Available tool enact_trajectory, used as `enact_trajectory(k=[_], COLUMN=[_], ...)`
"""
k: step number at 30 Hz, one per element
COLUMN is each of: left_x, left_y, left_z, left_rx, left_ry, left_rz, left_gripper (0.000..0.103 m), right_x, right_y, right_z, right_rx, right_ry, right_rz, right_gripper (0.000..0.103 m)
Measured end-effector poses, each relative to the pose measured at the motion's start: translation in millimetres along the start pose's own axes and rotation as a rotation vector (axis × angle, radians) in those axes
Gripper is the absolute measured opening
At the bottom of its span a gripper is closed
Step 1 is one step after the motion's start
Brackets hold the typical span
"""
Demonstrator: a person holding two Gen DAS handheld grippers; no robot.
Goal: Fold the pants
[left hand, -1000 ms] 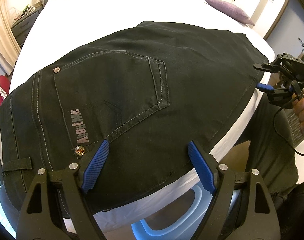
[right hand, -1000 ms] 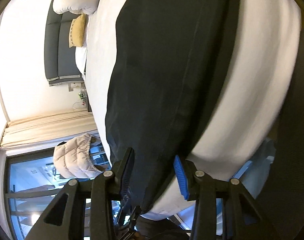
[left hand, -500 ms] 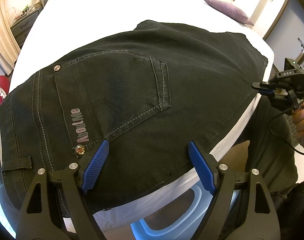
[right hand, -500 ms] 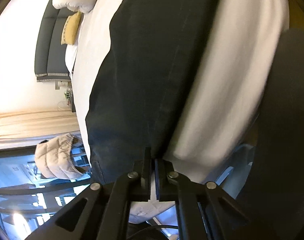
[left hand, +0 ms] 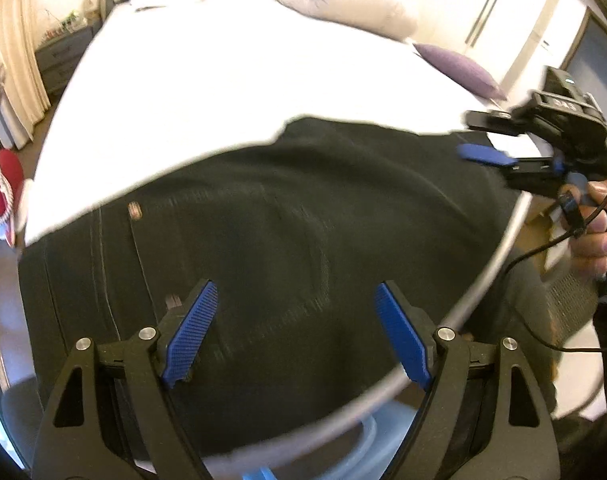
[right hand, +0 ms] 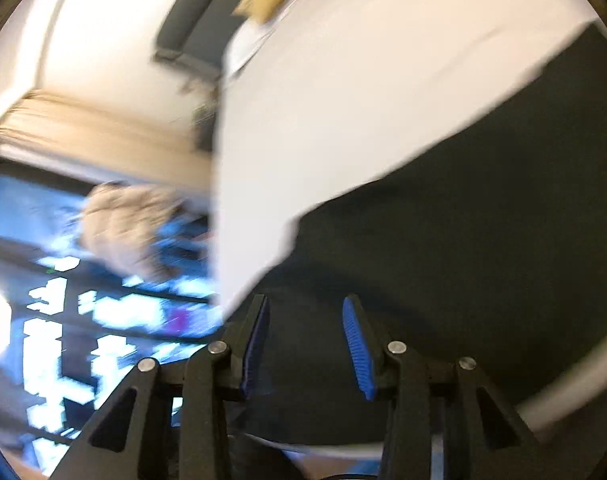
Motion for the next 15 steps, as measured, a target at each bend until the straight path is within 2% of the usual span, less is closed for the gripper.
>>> enact_trajectory(k=[4, 6, 7, 8, 9, 10, 12, 14, 15], left_x=[-29.5, -41.2, -42.6, -42.2, -40.6, -39.0, -33.3, -31.2, -32.0], left_y=[25.6, 34.8, 35.1, 34.1, 34.3, 34.8, 35.8, 36.0, 35.5], left_z=[5.5, -2.9, -6.3, -9.2, -12.3, -15.0, -21.3, -24.7, -24.5], left_rx=[-0.042, -0.084, -0.083, -0.078, -0.084, -0.09, -0.086, -0.076, -0.075], left_ry=[-0.071, -0.088, -0.085, -0.074, -0.062, -0.056, -0.04, -0.023, -0.028], left_rz=[0.047, 0.063, 0.053, 0.051, 0.054, 0.059, 0.074, 0.088, 0.085], left_gripper=[0.081, 0.081, 0.081, 0.081, 0.081, 0.081, 0.081, 0.081, 0.081], right_x=[2.5, 4.3, 7.4, 15.8, 24.6, 34.5, 53.1, 62.8, 70.7], right_y=[100.5, 142.2, 159.4, 171.5, 178.6, 183.0, 174.2, 155.7, 140.1], right_z=[-8.2, -12.9, -10.9, -5.4, 2.4, 11.9, 35.7, 57.0, 67.5], right_rx=[-0.195, -0.262, -0.264, -0.248, -0.239, -0.219, -0.097, 0.04, 0.112], right_ry=[0.113, 0.094, 0.059, 0.054, 0.082, 0.123, 0.186, 0.18, 0.179], right_rz=[0.112, 0.079, 0.026, -0.017, -0.019, 0.002, 0.014, -0.05, -0.119], right_gripper=[0.032, 0.032, 0.022, 0.009, 0.0, 0.0, 0.0, 0.0, 0.0])
Point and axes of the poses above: each gripper's, at about its wrist camera, not at the fingertips, and y roughly the way its jaws point, x to its right, z to its top, the point moved 1 cm from there along y, roughly the way its jaws point, and after that the axes turned 8 degrees about x, right-handed, at the moved point
